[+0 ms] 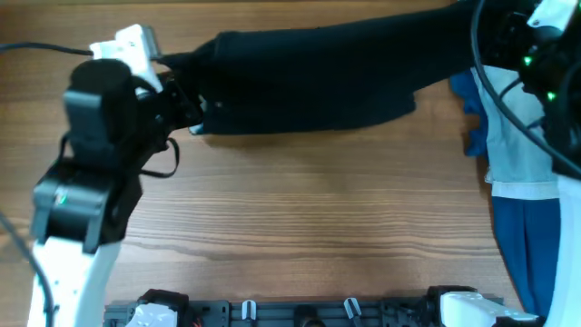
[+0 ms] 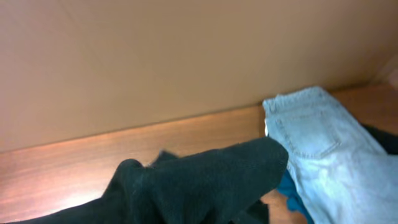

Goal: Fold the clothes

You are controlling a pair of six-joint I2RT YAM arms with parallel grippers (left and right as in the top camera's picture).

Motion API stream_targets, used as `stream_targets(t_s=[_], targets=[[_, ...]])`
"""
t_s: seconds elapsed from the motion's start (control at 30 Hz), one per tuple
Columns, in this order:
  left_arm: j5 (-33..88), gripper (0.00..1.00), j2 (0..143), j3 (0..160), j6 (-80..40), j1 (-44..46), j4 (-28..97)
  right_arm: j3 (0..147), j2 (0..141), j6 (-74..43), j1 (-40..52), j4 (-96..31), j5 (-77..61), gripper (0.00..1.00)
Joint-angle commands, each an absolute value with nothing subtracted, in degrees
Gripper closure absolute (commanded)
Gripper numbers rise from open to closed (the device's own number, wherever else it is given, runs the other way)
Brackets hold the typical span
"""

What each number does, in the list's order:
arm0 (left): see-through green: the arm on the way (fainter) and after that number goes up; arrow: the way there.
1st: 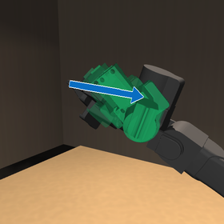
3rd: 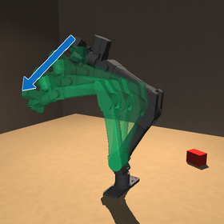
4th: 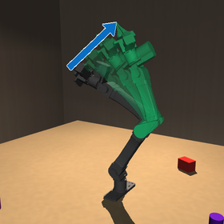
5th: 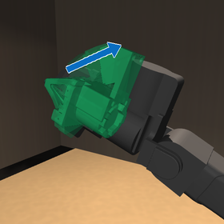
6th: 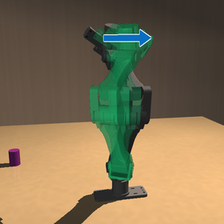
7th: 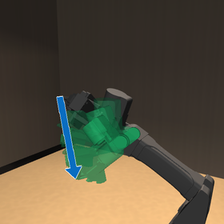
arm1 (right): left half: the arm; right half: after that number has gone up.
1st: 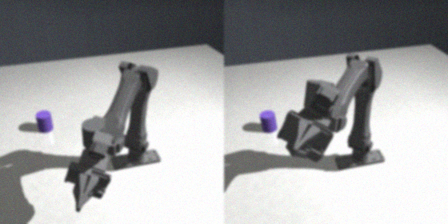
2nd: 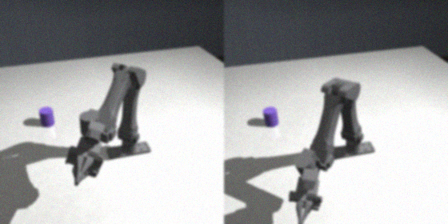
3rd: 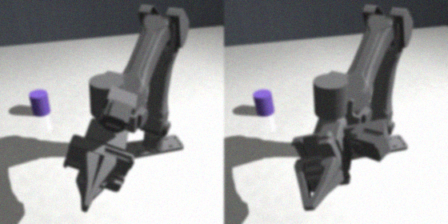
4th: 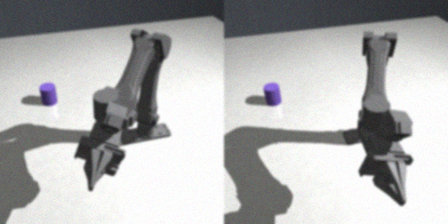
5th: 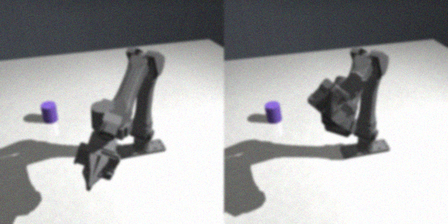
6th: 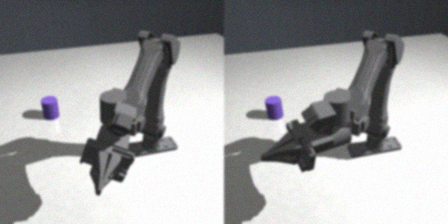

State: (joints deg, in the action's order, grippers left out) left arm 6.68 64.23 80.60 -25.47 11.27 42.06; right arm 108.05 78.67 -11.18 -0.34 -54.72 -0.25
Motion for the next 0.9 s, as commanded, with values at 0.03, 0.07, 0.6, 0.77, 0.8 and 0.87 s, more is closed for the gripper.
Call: stream_targets(t_s=[0.03,0.07,0.6,0.77,0.8,0.87], targets=[[-2.0,0.96,59.8,85.5,-22.7,9.3,43.3,110.3,74.8,-9.8,-3.7,-54.6,7.8,0.96],[-2.0,0.96,59.1,86.1,-22.7,9.3,43.6,110.3,74.2,-9.1,-3.7,-54.7,7.8,0.96],[2.0,0.96,54.7,91.4,-22.8,9.3,42.9,116.3,69.1,-7.6,-3.7,-57.0,12.5,0.96],[2.7,0.96,54.7,91.5,-22.3,9.3,42.5,116.4,67.4,-7.6,-3.7,-55.9,13.8,0.96],[2.7,0.96,54.7,91.5,-20.5,9.3,41.7,116.4,67.0,-7.6,-3.7,-55.1,14.3,0.96],[1.5,0.96,54.8,91.5,-16.5,9.3,39.7,116.4,66.9,-7.5,-3.7,-53.6,15.6,0.96]])
